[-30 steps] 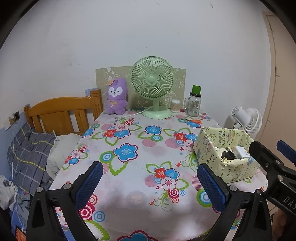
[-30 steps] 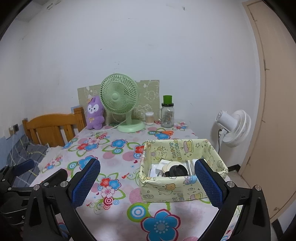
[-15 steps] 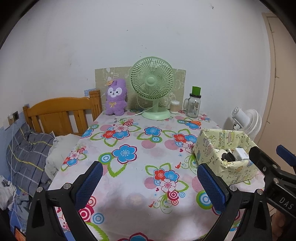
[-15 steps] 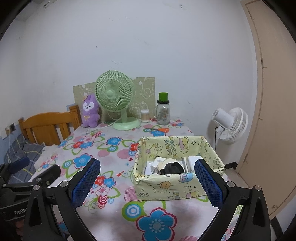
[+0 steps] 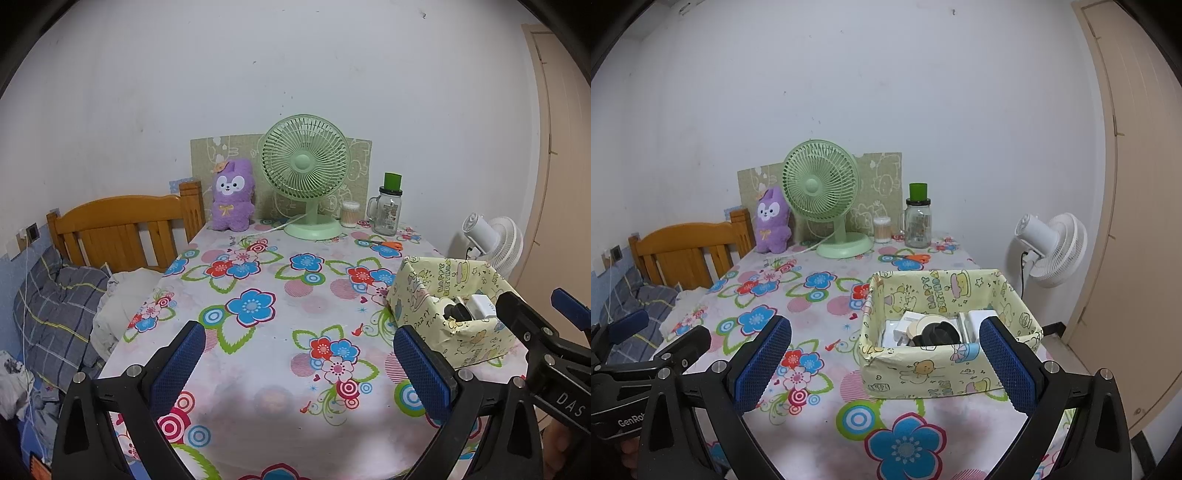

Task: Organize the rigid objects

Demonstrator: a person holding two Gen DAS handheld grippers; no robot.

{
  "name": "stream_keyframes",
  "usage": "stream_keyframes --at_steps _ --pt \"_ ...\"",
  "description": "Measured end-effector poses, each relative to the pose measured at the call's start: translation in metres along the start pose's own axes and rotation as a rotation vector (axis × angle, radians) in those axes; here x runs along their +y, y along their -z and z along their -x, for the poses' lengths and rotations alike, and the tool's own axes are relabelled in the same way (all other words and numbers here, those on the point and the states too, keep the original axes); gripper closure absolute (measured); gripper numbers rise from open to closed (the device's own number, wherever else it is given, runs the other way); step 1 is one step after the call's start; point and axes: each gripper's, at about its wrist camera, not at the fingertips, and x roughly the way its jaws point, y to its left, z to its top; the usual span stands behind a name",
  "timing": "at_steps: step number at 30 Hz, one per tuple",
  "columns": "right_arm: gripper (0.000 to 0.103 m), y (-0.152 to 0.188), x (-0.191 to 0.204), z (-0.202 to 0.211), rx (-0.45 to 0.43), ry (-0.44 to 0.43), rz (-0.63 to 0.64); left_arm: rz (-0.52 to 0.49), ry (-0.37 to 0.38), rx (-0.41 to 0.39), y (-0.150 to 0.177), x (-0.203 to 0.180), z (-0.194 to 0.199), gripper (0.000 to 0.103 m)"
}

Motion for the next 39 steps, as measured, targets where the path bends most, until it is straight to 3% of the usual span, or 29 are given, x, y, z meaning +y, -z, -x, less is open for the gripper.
stream_keyframes --at_steps 39 --pt "0.0 0.0029 -0.004 -0.0006 0.003 0.012 0.0 -0.002 0.002 -0.001 0.0033 -0.0001 -0.0008 0.0"
